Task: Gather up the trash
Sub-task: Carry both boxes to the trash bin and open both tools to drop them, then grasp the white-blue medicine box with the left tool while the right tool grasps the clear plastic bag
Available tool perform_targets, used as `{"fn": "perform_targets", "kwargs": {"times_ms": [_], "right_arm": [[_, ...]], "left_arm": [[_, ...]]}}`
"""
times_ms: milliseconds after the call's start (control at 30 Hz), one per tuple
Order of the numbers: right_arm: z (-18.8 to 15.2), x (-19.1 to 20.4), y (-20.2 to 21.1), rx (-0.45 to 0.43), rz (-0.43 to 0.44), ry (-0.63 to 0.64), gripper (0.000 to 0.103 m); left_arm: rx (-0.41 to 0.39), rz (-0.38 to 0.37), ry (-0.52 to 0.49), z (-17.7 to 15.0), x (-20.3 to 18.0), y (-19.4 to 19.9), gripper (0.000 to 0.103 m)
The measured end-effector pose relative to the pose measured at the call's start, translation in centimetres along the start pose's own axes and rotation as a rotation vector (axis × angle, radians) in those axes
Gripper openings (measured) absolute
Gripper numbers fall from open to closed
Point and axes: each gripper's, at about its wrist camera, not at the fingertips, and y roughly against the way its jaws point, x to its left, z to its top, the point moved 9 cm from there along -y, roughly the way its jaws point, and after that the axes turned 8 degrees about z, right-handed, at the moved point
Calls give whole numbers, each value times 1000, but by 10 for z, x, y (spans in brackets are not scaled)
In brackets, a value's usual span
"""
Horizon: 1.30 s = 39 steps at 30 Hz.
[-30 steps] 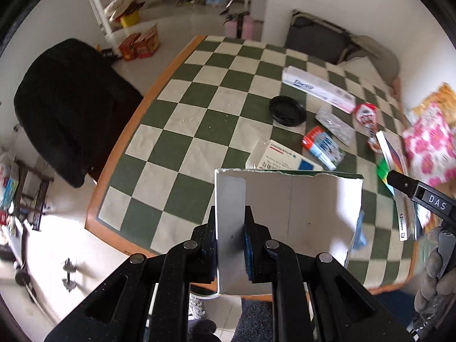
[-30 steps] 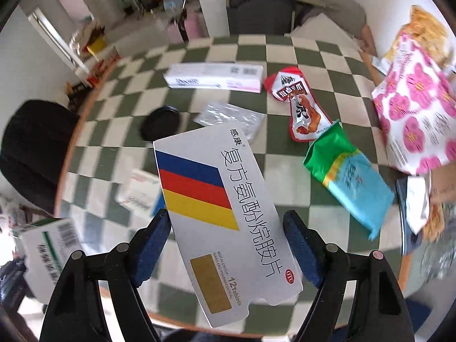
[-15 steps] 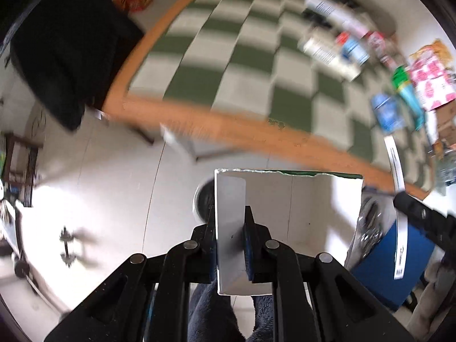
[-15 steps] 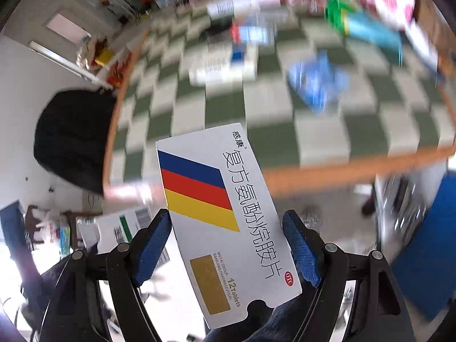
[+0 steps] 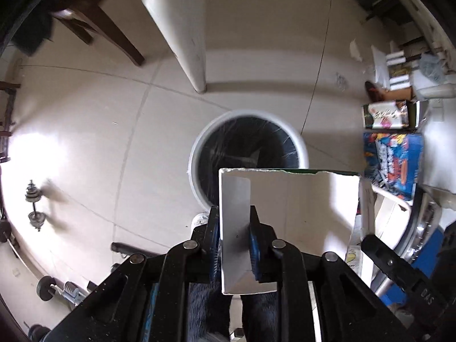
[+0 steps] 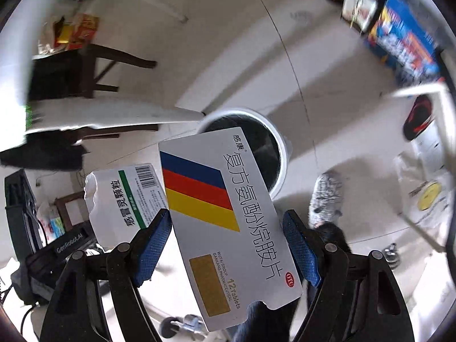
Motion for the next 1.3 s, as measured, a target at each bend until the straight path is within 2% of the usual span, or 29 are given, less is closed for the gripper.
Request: {"fn": "perform_targets", "kwargs": {"times_ms": [33, 100, 133, 167, 200, 233, 267, 300, 367, 533, 733, 967, 1300], "right_arm": [[5, -8, -19, 7, 3, -13, 81], [17, -23, -54, 21, -2, -25, 81], [21, -29, -68, 31, -1, -28, 81], [24, -34, -85, 45, 2, -31, 81], [27, -39, -95, 52, 5, -34, 81], [30, -42, -105, 61, 9, -35, 81], [31, -46, -116, 67, 13, -35, 84], [34, -47, -121, 70, 10, -32, 92], [44, -59, -132, 66, -6, -20, 101], [53, -63, -128, 44, -167, 101, 103], [48, -48, -113, 26, -331, 277, 103], [28, -24, -73, 12, -376, 316, 103], [-18, 41, 41, -33, -369, 342, 103]], "left_arm": [[15, 2, -4, 6, -2, -19, 20], [25, -1, -11, 13, -5, -50, 28], [33, 3, -12, 15, 0, -61, 43], [33, 3, -6, 17, 2, -69, 65], [30, -3, 6, 18, 5, -75, 77], [32, -10, 19, 19, 9, -81, 96], [34, -12, 32, 18, 12, -85, 99], [34, -8, 44, 17, 16, -87, 99], [20, 10, 57, 17, 22, -86, 99], [-81, 90, 16, 22, 39, -71, 100], [-97, 113, -54, 13, 39, -44, 100], [-126, 130, -93, -8, 39, 13, 100], [-145, 119, -108, -57, 50, 125, 100]]}}
